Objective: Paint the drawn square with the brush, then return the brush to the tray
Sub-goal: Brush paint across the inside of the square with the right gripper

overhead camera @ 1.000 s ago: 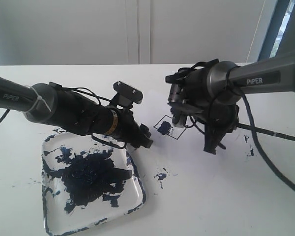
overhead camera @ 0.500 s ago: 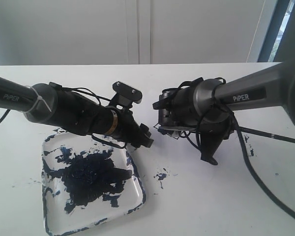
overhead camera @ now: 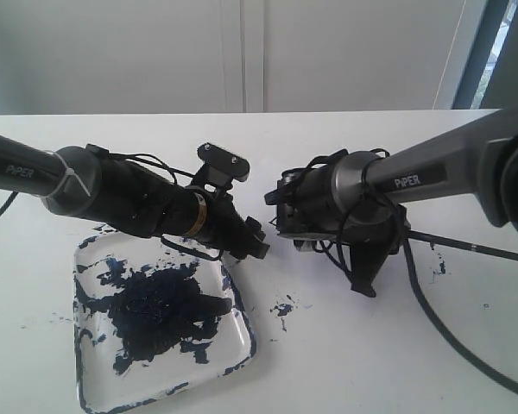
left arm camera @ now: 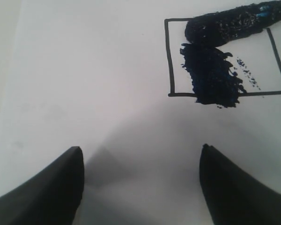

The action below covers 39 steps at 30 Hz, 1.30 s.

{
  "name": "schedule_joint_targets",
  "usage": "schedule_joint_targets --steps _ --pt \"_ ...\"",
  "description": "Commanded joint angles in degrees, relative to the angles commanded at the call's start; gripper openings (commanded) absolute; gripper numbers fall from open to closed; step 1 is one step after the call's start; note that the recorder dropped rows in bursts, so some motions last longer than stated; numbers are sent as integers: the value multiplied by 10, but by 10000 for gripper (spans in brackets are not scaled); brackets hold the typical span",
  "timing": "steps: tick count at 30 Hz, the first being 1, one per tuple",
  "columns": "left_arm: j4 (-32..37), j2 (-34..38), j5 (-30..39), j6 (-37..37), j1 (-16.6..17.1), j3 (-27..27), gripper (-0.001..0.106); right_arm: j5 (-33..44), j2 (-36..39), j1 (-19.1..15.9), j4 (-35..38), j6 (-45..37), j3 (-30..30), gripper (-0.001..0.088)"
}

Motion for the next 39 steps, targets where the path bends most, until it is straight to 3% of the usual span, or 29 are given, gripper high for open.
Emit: schedule_joint_targets --steps 11,30,39 --pt "0 0 -5 0 0 0 722 -13 5 7 2 0 0 0" --pt "0 0 -10 0 0 0 722 -20 27 6 -79 54 -1 0" --pt "0 0 -17 0 0 0 722 -20 27 -18 -86 55 -1 0"
